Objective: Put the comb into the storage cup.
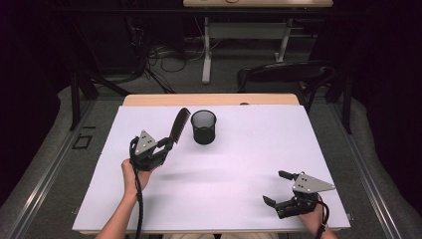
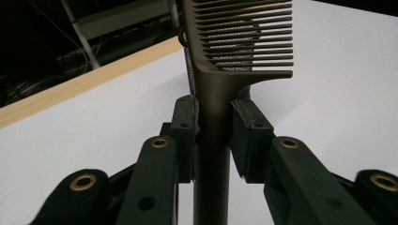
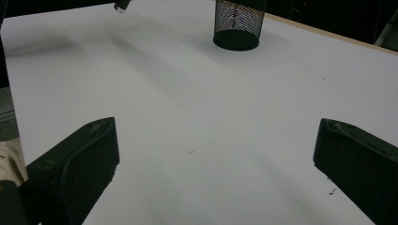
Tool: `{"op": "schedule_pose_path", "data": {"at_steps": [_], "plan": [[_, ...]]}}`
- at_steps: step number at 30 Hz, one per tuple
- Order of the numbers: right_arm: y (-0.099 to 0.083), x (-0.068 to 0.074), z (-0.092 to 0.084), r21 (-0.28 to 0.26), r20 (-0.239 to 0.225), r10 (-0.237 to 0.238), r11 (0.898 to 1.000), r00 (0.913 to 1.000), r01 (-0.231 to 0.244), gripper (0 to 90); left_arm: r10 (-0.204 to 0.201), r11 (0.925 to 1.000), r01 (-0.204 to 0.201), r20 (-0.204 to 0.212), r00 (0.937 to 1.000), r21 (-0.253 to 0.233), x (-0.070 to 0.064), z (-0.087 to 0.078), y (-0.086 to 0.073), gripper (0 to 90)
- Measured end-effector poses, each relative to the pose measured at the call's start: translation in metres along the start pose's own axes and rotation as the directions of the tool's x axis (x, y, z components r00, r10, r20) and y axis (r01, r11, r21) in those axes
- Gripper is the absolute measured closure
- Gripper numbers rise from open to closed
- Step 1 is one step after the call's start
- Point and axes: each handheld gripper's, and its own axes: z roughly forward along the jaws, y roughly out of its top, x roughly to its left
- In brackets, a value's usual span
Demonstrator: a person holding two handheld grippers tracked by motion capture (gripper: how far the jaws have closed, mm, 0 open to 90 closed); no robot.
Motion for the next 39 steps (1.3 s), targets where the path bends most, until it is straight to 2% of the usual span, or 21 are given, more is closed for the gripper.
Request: {"op": "schedule_pose_path", "data": {"at_steps": [8, 16, 25, 39], "plan": [[0.0, 0.0, 0.0, -0.008, -0.003, 0.002, 1.0, 1.0, -0.002, 0.3, -0.02, 0.9995, 0.019, -0.015, 0.9997, -0.024, 0.0, 0.0, 0.0, 72.2], [-0.001, 0.001, 0.002, 0.006, -0.01, 0.002, 1.0, 1.0, -0.002, 0.2, -0.036, 0.9977, 0.034, -0.023, 0.9991, -0.058, 0.0, -0.001, 0.004, 72.2], [-0.001, 0.0, 0.001, 0.005, -0.002, 0.005, 1.0, 1.0, -0.005, 0.3, -0.03, 0.997, 0.028, -0.027, 0.9992, -0.071, -0.003, 0.004, 0.009, 72.2], [-0.002, 0.0, 0.0, 0.003, 0.0, 0.011, 1.0, 0.9999, -0.011, 0.2, -0.038, 0.9944, 0.034, -0.037, 0.9986, -0.1, 0.0, 0.008, 0.02, 72.2]]}}
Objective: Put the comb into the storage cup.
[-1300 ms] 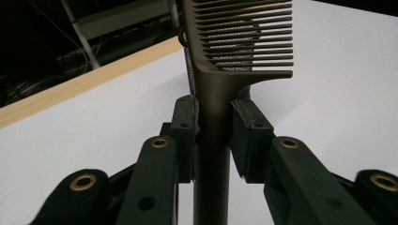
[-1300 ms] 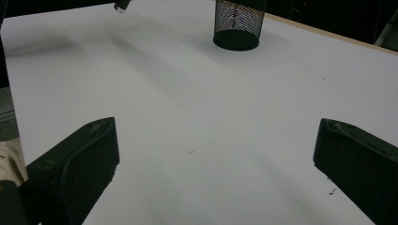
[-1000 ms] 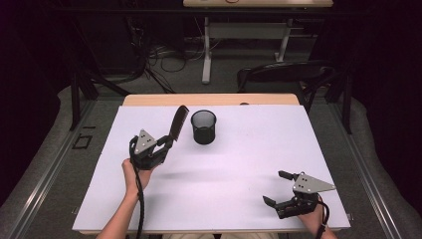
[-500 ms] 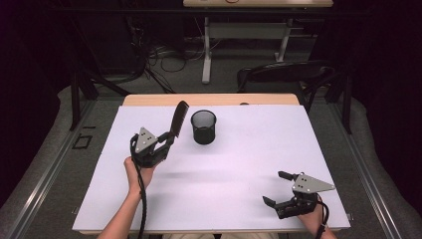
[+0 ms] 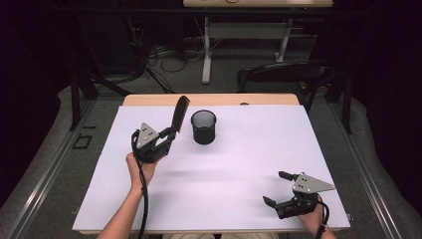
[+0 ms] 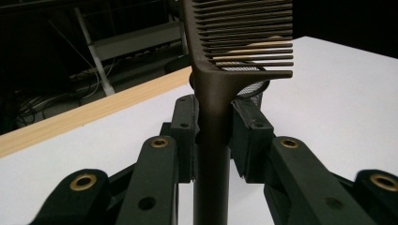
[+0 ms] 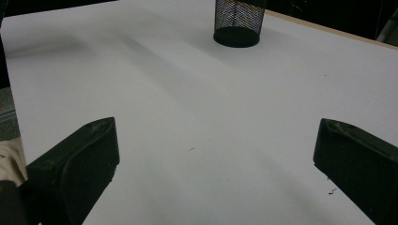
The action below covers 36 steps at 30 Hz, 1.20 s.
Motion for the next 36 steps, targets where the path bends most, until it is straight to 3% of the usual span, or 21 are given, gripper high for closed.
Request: {"op": "schedule_pose_path", "data": {"at_steps": [36], "plan": [[-0.001, 0.0, 0.0, 0.006, 0.002, 0.003, 1.0, 1.0, -0.003, 0.3, -0.024, 0.9985, 0.023, -0.018, 0.9995, -0.05, 0.007, 0.016, 0.031, 72.1]]}}
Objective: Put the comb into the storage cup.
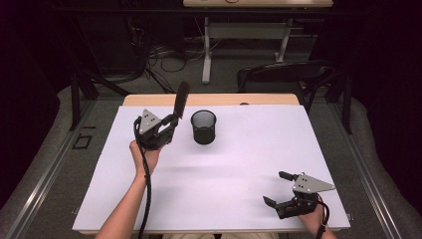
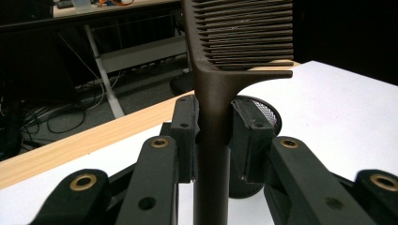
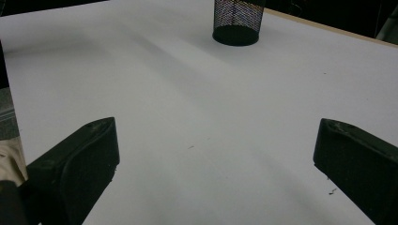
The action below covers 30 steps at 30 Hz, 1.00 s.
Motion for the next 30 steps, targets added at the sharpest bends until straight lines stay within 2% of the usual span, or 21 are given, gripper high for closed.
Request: {"op": "schedule_pose_path", "data": {"at_steps": [30], "plan": [[0.0, 0.0, -0.001, -0.004, 0.0, 0.001, 1.0, 1.0, -0.001, 0.3, -0.022, 0.9989, 0.021, -0.024, 0.9995, -0.041, 0.007, 0.018, 0.032, 72.1]]}}
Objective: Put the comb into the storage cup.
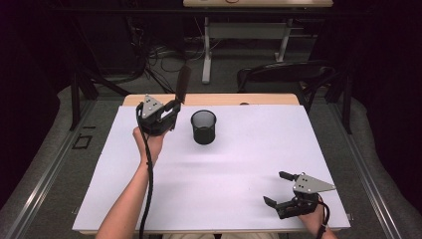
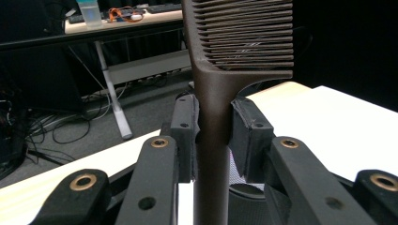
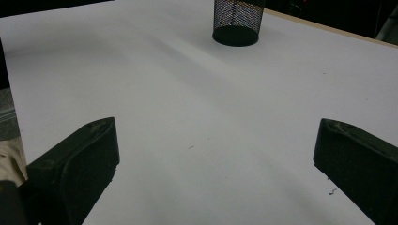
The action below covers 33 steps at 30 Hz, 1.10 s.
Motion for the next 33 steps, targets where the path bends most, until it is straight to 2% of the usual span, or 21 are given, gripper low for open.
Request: {"op": "schedule_pose_path", "data": {"at_steps": [23, 27, 33], "plan": [[0.0, -0.001, 0.0, 0.001, 0.0, 0.004, 1.0, 1.0, -0.004, 0.3, 0.003, 0.9998, -0.003, -0.008, 1.0, -0.019, -0.004, 0.011, 0.013, 72.1], [0.0, -0.001, 0.0, 0.004, -0.002, 0.005, 1.0, 1.0, -0.005, 0.3, -0.016, 0.9992, 0.016, -0.008, 0.9998, -0.037, -0.005, 0.013, 0.015, 72.2], [0.0, -0.001, 0.0, 0.004, -0.002, 0.006, 1.0, 1.0, -0.006, 0.3, -0.019, 0.999, 0.019, -0.008, 0.9998, -0.04, -0.008, 0.018, 0.018, 72.2]]}}
